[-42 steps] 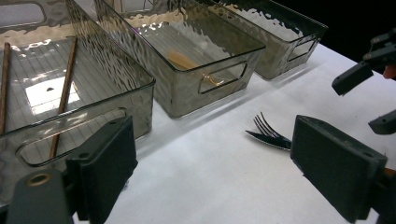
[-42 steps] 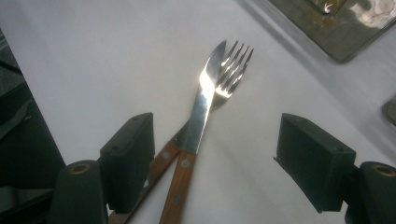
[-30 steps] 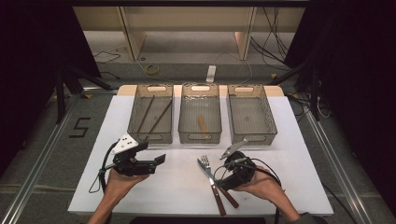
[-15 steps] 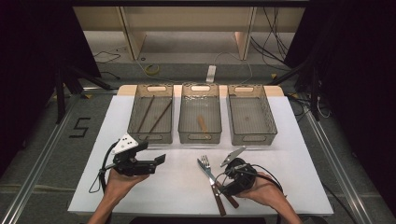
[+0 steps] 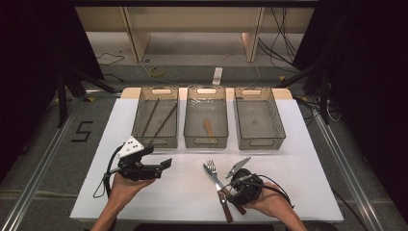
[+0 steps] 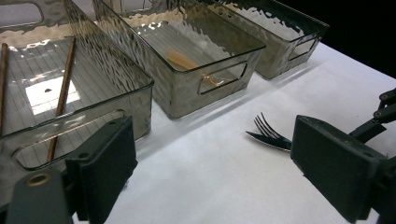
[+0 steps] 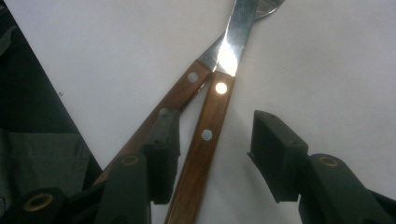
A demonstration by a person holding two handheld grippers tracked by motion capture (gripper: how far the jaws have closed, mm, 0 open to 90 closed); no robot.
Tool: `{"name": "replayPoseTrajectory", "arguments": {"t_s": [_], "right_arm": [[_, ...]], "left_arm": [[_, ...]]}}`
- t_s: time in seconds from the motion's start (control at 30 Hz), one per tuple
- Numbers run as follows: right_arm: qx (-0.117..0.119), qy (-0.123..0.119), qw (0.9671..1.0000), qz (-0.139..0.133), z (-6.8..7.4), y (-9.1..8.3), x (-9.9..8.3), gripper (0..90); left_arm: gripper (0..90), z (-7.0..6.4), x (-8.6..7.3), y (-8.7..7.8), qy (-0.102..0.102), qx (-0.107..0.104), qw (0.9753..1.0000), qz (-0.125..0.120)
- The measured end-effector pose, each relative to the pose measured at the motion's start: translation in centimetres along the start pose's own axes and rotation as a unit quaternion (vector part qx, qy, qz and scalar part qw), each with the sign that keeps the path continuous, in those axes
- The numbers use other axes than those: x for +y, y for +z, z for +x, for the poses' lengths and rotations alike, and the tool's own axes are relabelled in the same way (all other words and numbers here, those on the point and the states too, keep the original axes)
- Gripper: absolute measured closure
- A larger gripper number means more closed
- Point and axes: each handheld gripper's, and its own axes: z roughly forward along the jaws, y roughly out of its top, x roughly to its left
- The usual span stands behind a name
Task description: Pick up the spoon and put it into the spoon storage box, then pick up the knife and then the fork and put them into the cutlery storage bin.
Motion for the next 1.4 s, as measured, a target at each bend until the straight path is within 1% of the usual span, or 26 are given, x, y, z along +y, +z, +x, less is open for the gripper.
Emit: {"name": "replayPoseTrajectory", "arguments": {"t_s": [0.3, 0.33, 0.37, 0.47, 0.53, 0.57, 0.6, 0.67, 0.7, 0.73, 0.97, 1.1, 1.2, 1.23, 1.27, 1.4], "right_arm": [[-0.012, 0.0, 0.9999, 0.011, 0.4, 0.5, -0.1, 58.2], [-0.011, -0.004, 0.9998, 0.014, 0.4, 0.6, -0.1, 58.6], [-0.011, -0.001, 0.9999, 0.012, 0.4, 0.7, -0.1, 59.2], [-0.016, -0.004, 0.9997, 0.017, 0.5, 0.8, -0.1, 60.8], [-0.015, -0.004, 0.9997, 0.019, 0.5, 0.8, -0.2, 61.8], [-0.013, -0.004, 0.9997, 0.019, 0.5, 0.9, -0.2, 62.5], [-0.014, -0.011, 0.9996, 0.022, 0.4, 0.9, -0.2, 63.2], [-0.011, -0.012, 0.9996, 0.023, 0.5, 0.9, -0.1, 64.3], [-0.014, -0.011, 0.9995, 0.025, 0.5, 1.0, -0.1, 64.5], [-0.013, -0.006, 0.9996, 0.024, 0.6, 1.0, -0.1, 65.2], [-0.025, -0.012, 0.9993, 0.026, 0.7, 1.1, 0.0, 69.3], [-0.028, -0.012, 0.9991, 0.03, 0.7, 1.1, 0.1, 72.4], [-0.026, -0.01, 0.9992, 0.028, 0.6, 1.1, 0.1, 73.0], [-0.026, -0.01, 0.9992, 0.028, 0.5, 1.1, 0.1, 73.3], [-0.026, -0.014, 0.9991, 0.031, 0.5, 1.1, 0.1, 73.8], [-0.029, -0.012, 0.9989, 0.035, 0.5, 1.1, 0.2, 75.7]], "left_arm": [[13.6, 0.0, -0.1, -0.2, -0.001, 0.001, 1.0, -0.001], [13.6, 0.0, -0.1, -0.3, -0.002, 0.001, 1.0, -0.001], [13.6, 0.1, -0.1, -0.3, 0.0, 0.002, 1.0, -0.002], [13.6, 0.1, -0.1, -0.2, -0.002, 0.002, 1.0, -0.003], [13.6, 0.1, -0.1, -0.2, 0.001, 0.002, 1.0, 0.0], [13.5, 0.0, -0.1, -0.2, 0.001, 0.002, 1.0, 0.0], [13.6, 0.0, -0.1, -0.2, 0.0, 0.002, 1.0, 0.001], [13.5, 0.1, -0.1, -0.2, 0.001, 0.002, 1.0, 0.0], [13.6, 0.1, -0.1, -0.2, 0.0, 0.002, 1.0, 0.0], [13.6, 0.1, -0.1, -0.2, 0.0, 0.003, 1.0, 0.0], [13.6, -0.1, -0.1, -0.3, 0.005, 0.002, 1.0, 0.001], [13.6, -0.1, -0.1, -0.3, 0.005, 0.003, 1.0, 0.001], [13.6, -0.1, -0.2, -0.3, 0.003, 0.004, 1.0, -0.001], [13.6, -0.1, -0.2, -0.3, 0.006, 0.003, 1.0, 0.001], [13.6, -0.1, -0.2, -0.3, 0.007, 0.003, 1.0, 0.001], [13.6, -0.1, -0.2, -0.3, 0.007, 0.004, 1.0, 0.001]]}}
